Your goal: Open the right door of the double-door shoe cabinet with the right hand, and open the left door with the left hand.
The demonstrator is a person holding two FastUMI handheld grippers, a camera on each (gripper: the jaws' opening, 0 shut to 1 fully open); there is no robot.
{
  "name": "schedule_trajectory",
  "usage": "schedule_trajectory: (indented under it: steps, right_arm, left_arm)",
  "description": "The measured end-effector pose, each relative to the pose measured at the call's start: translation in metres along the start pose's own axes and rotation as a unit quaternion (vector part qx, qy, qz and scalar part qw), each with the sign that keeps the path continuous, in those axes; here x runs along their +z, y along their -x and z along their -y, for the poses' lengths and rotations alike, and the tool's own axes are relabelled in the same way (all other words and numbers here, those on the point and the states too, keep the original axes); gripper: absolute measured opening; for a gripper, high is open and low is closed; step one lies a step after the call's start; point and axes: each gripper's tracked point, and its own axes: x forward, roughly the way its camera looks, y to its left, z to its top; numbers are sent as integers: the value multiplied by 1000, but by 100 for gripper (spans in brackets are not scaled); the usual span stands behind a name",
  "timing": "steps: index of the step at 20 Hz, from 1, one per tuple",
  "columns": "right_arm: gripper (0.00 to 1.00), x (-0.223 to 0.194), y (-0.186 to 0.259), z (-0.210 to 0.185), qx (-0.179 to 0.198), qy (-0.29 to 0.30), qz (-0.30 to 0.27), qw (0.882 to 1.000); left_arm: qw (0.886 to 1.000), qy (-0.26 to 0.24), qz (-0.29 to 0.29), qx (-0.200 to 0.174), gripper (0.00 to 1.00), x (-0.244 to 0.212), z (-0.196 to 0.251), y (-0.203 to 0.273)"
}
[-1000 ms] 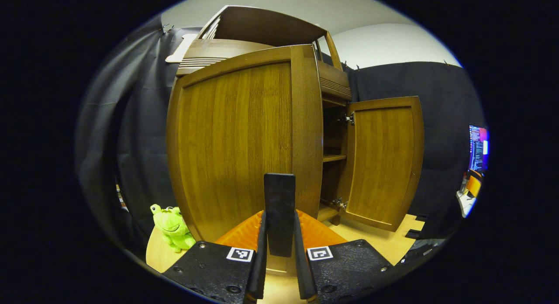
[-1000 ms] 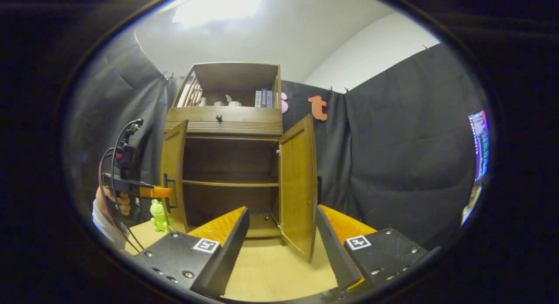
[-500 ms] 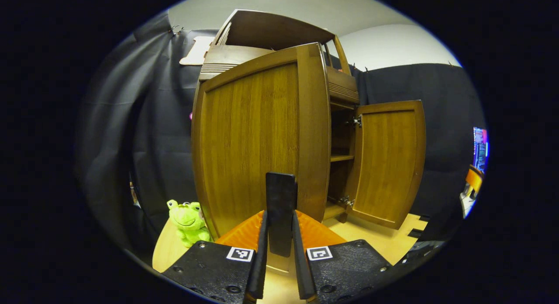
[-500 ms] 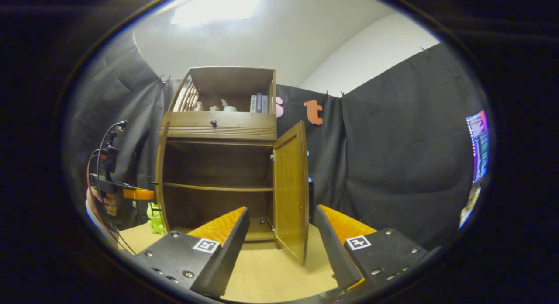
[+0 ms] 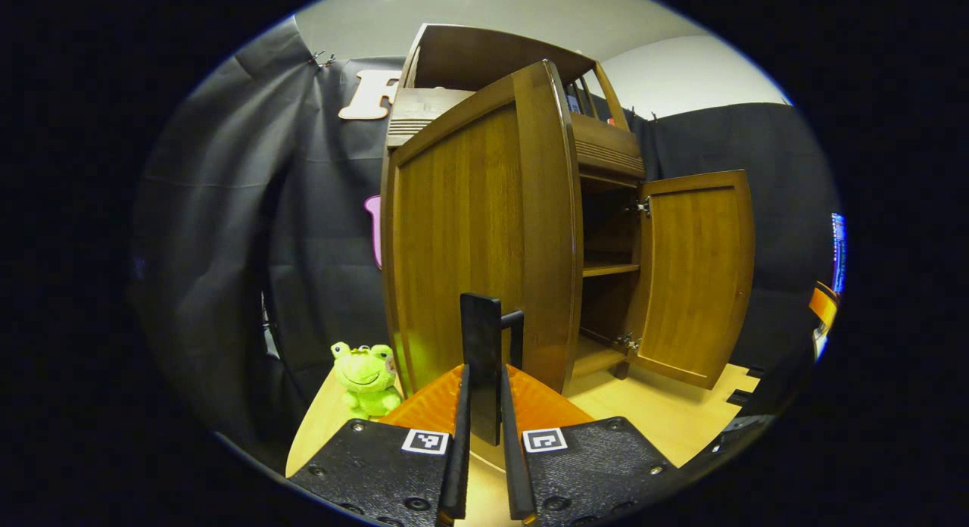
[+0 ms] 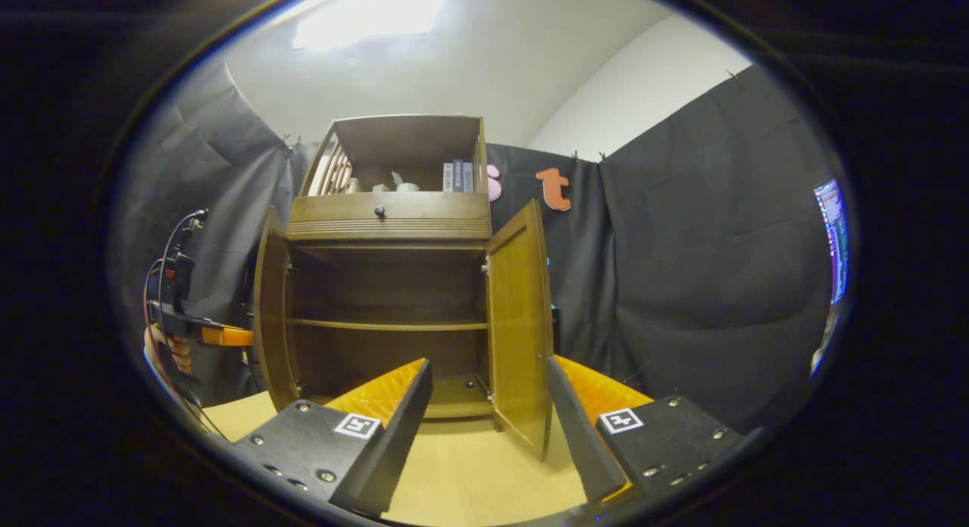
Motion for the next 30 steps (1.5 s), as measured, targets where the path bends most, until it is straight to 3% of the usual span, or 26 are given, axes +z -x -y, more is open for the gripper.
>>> schedule_trajectory:
  steps: [1, 2, 8, 9, 12, 14, 15, 16, 18, 20, 21, 22, 30]
  right_arm:
    - [85, -2, 0, -4, 7, -3, -2, 1000]
    - [89, -2, 0, -8, 16, -10, -1, 1000]
    - [91, -12, 2, -39, 65, -10, -10, 998]
    - [91, -12, 3, -43, 74, -11, -10, 997]
    - [91, -11, 7, -47, 85, -18, -5, 996]
    - [91, -13, 9, -51, 93, -32, -6, 995]
    - [91, -15, 9, -54, 97, -38, -8, 994]
    - [85, -16, 10, -54, 99, -38, -10, 994]
    - [84, -16, 10, -52, 93, -30, -11, 995]
    - [85, -12, 13, -52, 91, -33, -6, 995]
    - [91, -11, 14, -53, 92, -37, -5, 995]
    - [85, -12, 14, -54, 91, -38, -5, 995]
    - [85, -20, 12, -52, 84, -35, -18, 996]
  left_arm:
    - [1000, -2, 7, 6, 19, 1, -3, 3]
    - [1000, -8, 10, 10, 18, 0, -6, 6]
    - [999, -10, 0, 53, 13, -2, -41, 20]
    - [998, -16, 0, 59, 8, -1, -47, 21]
    - [997, -32, -1, 73, 9, -1, -69, 25]
    - [994, -31, -3, 104, 12, -2, -95, 29]
    - [994, -28, -10, 109, 8, -4, -106, 30]
    - [996, -7, 1, 89, 7, 1, -105, 28]
    - [997, 11, -10, 80, 4, -2, -109, 29]
    - [998, 14, -9, 66, 3, -4, -112, 27]
    - [998, 15, -8, 61, 1, -3, -110, 28]
    - [998, 14, -6, 60, 4, -3, -111, 27]
    - [998, 22, 0, 61, 11, -6, -112, 31]
